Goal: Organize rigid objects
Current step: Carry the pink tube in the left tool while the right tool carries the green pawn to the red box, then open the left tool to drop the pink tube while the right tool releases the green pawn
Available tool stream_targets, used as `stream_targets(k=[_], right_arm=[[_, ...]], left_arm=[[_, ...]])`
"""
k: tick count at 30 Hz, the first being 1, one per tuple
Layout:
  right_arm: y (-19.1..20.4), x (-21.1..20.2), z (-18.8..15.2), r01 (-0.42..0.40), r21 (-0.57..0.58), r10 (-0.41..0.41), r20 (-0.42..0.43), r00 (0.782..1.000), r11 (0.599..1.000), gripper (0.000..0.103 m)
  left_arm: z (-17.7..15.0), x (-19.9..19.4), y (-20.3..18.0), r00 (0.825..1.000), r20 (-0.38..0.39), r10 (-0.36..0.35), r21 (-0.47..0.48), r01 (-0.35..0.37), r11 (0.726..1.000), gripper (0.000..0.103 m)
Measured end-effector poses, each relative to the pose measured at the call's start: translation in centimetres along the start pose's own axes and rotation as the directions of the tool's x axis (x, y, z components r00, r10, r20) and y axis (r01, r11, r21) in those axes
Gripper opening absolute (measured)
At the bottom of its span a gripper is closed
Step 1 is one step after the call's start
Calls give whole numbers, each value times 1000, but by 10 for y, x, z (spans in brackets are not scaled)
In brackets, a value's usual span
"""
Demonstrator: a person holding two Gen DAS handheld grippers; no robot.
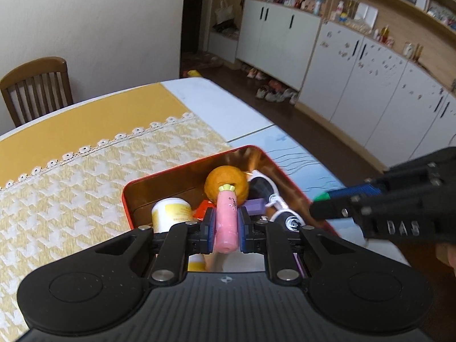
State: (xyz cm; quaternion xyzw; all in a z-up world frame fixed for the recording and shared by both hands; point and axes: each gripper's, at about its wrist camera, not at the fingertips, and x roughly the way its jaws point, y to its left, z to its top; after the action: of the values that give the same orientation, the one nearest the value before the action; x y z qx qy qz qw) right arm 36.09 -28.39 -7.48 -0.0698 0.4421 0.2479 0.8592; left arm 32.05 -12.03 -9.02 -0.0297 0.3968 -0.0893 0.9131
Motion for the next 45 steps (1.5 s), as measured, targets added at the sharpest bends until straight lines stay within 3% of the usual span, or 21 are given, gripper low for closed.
stream_targets(k=[13,27,32,40,45], right_arm=[[3,50,-5,7,-79,-11,-58,998,997,14],[3,52,-11,4,-57,-7,-57,998,998,25],[7,41,-12,1,-40,-2,-30,1000,999,34],[12,14,-14,3,-11,-3,33,999,1000,62],[19,-6,-17,3,-3,-3,78,997,1000,66]], left_arm=[[2,49,-2,996,-84,30,10,-29,1000,16],[-4,56,4,991,-130,19,-22,-22,1000,16],[-5,41,5,994,-110,4,-46,-9,999,16],[-5,2,4,999,-31,-14,-27,13,1000,16],[-9,-24,3,999,11,-40,-4,40,999,21]])
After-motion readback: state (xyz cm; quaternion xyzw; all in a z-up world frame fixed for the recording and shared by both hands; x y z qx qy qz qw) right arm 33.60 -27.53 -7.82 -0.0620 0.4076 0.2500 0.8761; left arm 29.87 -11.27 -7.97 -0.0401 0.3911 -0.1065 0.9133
